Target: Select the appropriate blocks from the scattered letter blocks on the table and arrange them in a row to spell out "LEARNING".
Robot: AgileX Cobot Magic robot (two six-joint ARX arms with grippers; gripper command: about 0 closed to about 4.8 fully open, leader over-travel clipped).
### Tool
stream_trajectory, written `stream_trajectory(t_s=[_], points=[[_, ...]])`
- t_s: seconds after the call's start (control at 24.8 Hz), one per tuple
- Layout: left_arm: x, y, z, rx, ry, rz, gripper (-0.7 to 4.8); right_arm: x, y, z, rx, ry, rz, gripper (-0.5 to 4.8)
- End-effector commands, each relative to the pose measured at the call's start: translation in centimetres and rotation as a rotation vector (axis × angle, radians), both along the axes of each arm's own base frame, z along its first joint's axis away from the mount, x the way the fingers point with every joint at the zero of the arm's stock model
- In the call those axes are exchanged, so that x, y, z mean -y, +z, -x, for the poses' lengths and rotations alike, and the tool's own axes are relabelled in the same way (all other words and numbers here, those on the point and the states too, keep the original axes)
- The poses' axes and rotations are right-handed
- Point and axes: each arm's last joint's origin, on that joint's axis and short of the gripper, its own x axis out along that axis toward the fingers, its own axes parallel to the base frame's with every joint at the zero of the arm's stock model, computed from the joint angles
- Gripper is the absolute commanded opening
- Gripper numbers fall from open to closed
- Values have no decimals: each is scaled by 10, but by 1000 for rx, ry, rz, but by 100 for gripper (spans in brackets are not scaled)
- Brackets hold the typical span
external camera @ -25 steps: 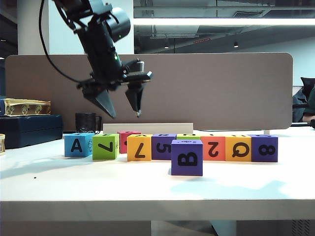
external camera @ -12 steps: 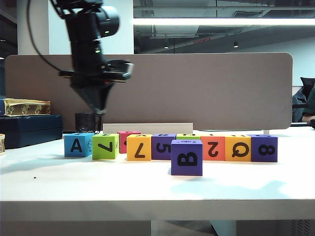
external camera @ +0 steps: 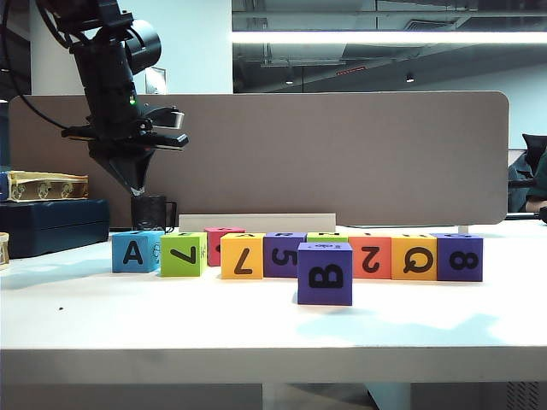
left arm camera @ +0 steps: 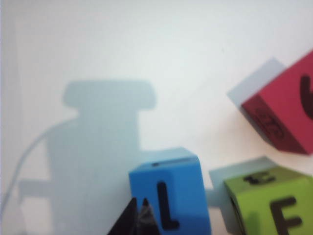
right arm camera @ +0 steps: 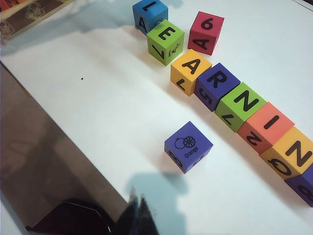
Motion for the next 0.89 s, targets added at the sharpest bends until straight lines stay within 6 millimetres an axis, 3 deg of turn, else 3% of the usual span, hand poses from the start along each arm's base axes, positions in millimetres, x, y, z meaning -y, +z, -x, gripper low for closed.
stream_trajectory(t_s=[0.04,0.44,0.89], points=[[2,0,-6,52,-24,-9,-6,0,2,0,11,3,-8,-2],[-14,-27,-26,33,-20,9,-6,-4,3,-4,34,5,-30,-2],[-16,-33,-36,74,-25,37,-6,-44,-23,-50,40,6,-37,-2]])
